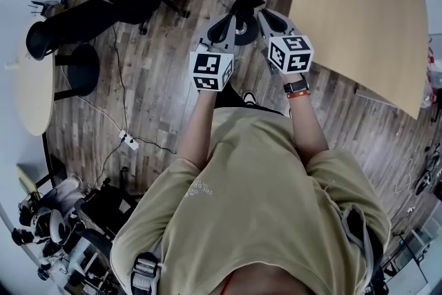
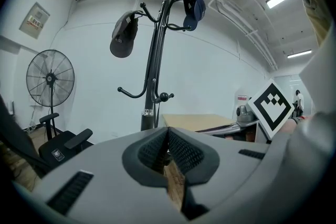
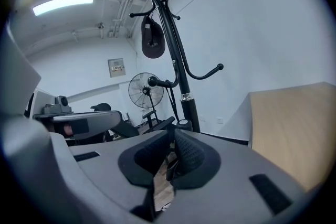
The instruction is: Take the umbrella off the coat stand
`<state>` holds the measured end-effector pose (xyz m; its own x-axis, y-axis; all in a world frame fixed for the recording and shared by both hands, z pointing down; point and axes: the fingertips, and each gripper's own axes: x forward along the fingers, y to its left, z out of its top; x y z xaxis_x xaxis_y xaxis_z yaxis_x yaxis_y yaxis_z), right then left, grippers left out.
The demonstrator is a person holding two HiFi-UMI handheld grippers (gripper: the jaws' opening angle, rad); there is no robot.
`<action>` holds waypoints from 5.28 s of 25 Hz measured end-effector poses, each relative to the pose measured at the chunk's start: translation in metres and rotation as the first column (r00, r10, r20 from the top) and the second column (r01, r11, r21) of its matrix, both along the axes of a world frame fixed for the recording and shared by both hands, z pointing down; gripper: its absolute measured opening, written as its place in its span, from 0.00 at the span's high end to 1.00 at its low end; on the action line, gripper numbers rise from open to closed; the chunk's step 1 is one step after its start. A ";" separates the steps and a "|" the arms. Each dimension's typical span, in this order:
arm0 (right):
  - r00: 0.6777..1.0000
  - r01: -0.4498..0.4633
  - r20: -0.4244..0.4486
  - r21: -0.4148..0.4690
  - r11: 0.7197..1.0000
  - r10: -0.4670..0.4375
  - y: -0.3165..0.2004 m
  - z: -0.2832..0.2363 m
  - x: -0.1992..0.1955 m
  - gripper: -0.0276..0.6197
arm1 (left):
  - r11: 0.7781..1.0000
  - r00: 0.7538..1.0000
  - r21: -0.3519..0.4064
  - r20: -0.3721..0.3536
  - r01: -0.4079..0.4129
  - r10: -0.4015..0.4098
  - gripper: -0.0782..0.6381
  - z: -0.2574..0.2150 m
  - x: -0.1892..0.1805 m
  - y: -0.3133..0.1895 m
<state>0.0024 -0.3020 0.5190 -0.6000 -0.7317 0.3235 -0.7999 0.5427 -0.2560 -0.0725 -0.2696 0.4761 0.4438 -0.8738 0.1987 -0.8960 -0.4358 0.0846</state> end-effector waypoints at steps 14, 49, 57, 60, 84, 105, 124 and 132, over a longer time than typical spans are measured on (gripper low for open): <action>0.998 0.059 0.026 -0.042 0.997 -0.058 -0.029 0.030 0.001 0.82 | 1.000 0.999 -0.023 -0.030 -0.016 0.016 0.86 0.010 0.000 -0.016; 0.919 0.394 0.016 0.031 0.919 -0.394 -0.100 0.067 -0.033 0.51 | 0.996 0.998 -0.071 0.019 -0.052 0.053 0.86 0.028 -0.004 -0.020; 0.866 0.496 0.034 0.072 0.865 -0.500 -0.107 0.064 -0.048 0.47 | 0.995 0.996 -0.047 -0.015 -0.092 0.091 0.86 0.022 -0.005 -0.023; 0.848 0.524 0.041 0.078 0.848 -0.528 -0.111 0.062 -0.049 0.48 | 0.994 0.995 -0.040 -0.015 -0.103 0.102 0.86 0.019 -0.005 -0.025; 0.903 0.413 0.084 0.108 0.904 -0.422 -0.105 0.031 -0.039 0.67 | 0.990 0.991 -0.031 -0.022 -0.136 0.135 0.86 0.003 -0.006 -0.034; 0.936 0.325 0.142 0.014 0.946 -0.323 -0.095 0.010 -0.032 0.68 | 0.994 0.993 -0.025 -0.046 -0.109 0.108 0.86 -0.001 -0.006 -0.033; 0.928 0.342 0.166 -0.022 0.939 -0.334 -0.061 -0.021 -0.031 0.68 | 0.996 0.994 -0.016 -0.063 -0.091 0.090 0.86 -0.006 -0.005 -0.034; 0.915 0.367 0.182 -0.002 0.930 -0.361 -0.042 -0.040 -0.033 0.68 | 0.997 0.995 -0.004 -0.074 -0.072 0.071 0.86 -0.012 -0.007 -0.030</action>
<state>-0.0310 -0.3438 0.4791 -0.8720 -0.4421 0.2101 -0.4893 0.7756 -0.3987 -0.0796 -0.2999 0.4644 0.5189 -0.8381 0.1684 -0.8537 -0.4980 0.1523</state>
